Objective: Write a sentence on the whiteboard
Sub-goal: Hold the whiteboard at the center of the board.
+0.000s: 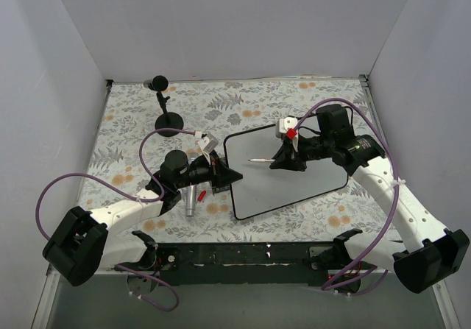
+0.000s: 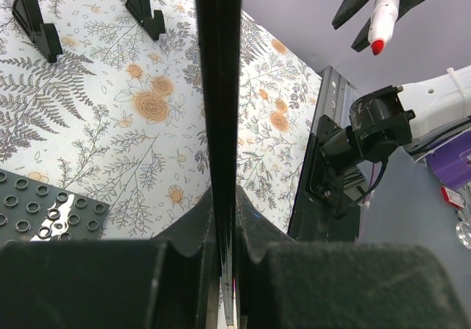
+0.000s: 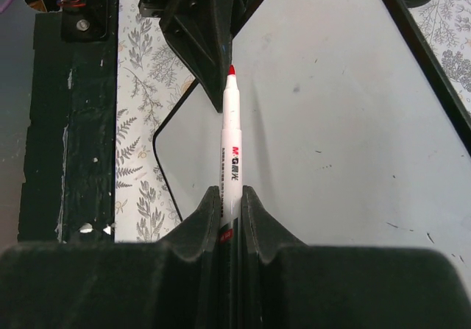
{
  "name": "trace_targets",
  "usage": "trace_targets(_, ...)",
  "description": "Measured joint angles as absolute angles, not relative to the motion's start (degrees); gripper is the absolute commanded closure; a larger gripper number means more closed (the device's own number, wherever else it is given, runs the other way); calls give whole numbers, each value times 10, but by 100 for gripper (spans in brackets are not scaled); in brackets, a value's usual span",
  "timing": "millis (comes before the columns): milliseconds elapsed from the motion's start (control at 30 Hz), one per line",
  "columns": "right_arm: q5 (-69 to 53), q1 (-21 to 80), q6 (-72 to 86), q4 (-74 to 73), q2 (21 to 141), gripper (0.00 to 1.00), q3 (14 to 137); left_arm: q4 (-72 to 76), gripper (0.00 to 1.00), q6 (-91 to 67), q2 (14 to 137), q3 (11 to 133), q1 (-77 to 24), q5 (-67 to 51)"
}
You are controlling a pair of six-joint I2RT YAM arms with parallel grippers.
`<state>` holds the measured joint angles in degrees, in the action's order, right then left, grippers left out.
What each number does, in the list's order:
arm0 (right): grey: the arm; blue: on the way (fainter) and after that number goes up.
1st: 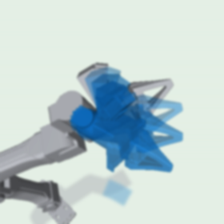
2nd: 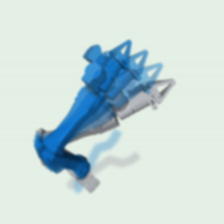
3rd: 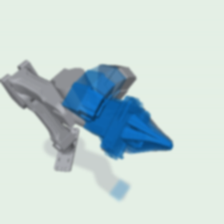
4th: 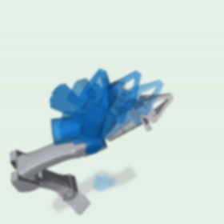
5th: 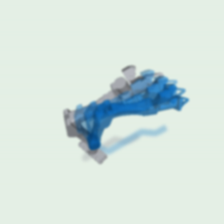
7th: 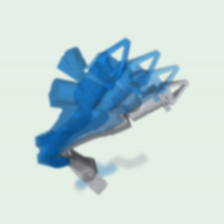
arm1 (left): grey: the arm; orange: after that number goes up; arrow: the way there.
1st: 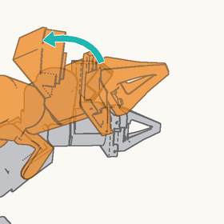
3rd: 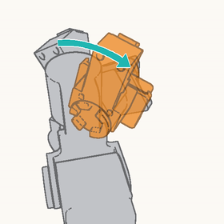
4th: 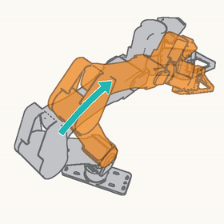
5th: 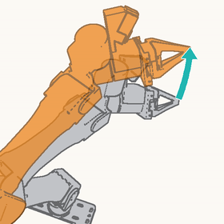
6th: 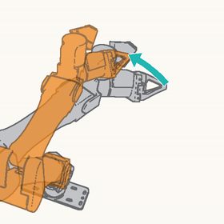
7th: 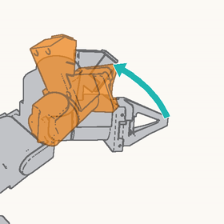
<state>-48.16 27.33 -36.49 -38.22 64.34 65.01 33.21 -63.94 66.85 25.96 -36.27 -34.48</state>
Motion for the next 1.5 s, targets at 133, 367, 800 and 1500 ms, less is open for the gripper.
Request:
trace_targets(133,-482,271,-371,-390,643,99,650,332,100,-640,668,259,-363,-345)
trace_targets(367,-481,269,-376,-392,656,99,656,333,100,-645,668,258,-363,-342)
trace_targets(800,-482,267,-392,-401,664,99,667,335,100,-656,666,252,-363,-338)
trace_targets(1500,-491,267,-398,-402,668,99,667,340,100,-661,665,248,-363,-336)
